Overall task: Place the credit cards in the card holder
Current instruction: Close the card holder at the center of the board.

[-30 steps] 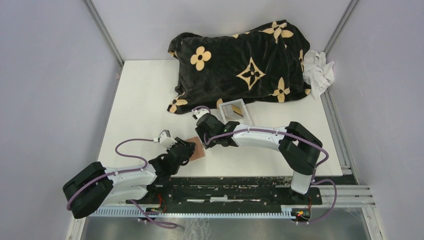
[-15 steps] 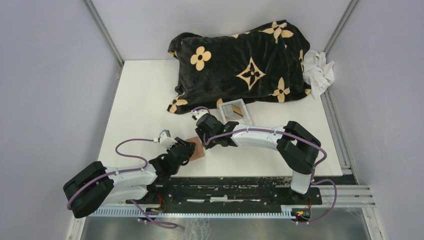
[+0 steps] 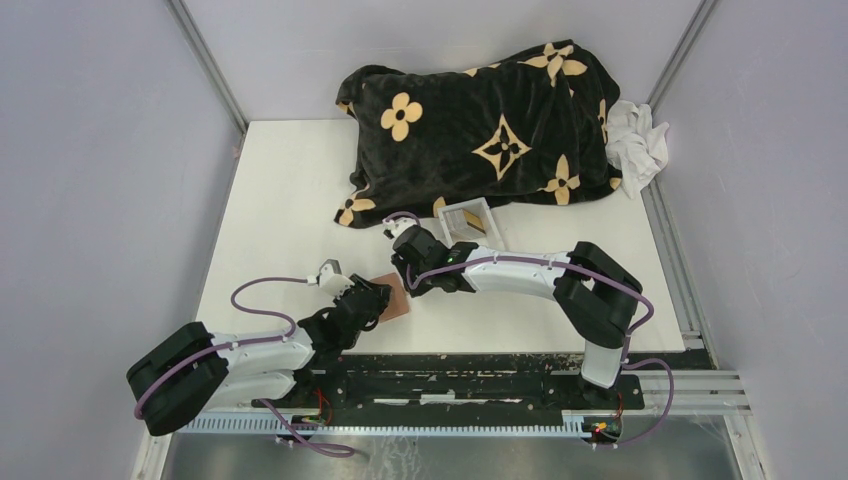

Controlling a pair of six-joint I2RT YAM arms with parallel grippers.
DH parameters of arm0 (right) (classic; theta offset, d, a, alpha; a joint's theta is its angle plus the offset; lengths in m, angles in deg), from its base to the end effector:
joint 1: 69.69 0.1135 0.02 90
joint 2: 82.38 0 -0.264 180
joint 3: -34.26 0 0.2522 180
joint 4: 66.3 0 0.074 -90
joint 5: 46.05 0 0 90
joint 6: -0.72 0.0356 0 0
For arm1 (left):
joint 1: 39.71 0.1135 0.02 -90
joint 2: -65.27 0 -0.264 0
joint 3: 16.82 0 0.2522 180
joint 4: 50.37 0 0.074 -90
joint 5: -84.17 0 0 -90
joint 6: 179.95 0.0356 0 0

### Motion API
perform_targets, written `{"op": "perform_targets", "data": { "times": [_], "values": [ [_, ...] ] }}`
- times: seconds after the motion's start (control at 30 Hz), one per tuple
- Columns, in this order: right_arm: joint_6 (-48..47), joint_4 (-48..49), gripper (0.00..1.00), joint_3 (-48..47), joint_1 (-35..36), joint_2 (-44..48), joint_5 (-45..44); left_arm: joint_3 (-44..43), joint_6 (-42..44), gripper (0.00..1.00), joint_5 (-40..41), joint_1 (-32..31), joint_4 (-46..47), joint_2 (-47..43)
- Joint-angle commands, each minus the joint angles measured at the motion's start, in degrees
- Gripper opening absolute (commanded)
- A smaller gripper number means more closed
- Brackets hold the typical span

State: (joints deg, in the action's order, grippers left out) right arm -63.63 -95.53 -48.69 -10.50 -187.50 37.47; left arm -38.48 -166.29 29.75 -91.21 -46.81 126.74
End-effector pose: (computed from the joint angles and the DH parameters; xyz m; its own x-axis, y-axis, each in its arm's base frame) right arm 0.2035 0.3335 0.1877 -0.7146 -0.3586 -0.6006 -0.5635 0.8038 0.1906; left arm 0.1225 -0.1207 0.1231 -0.4216 -0.7395 -0.5248 -0.2764 0.6560 -0.7024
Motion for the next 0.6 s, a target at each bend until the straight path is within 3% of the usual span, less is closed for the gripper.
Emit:
{"op": "perform_targets", "data": {
  "times": [0.0, 0.57],
  "values": [
    [0.37, 2.20, 0.25, -2.10, -0.26, -0.09, 0.49, 0.35, -1.95, 0.34, 1.43, -0.08, -4.07, 1.28],
    [-0.10, 0.91, 0.26, -4.38, -0.29, -0.93, 1.30, 0.34, -2.04, 0.34, 1.32, -0.13, -3.72, 1.85]
  ]
}}
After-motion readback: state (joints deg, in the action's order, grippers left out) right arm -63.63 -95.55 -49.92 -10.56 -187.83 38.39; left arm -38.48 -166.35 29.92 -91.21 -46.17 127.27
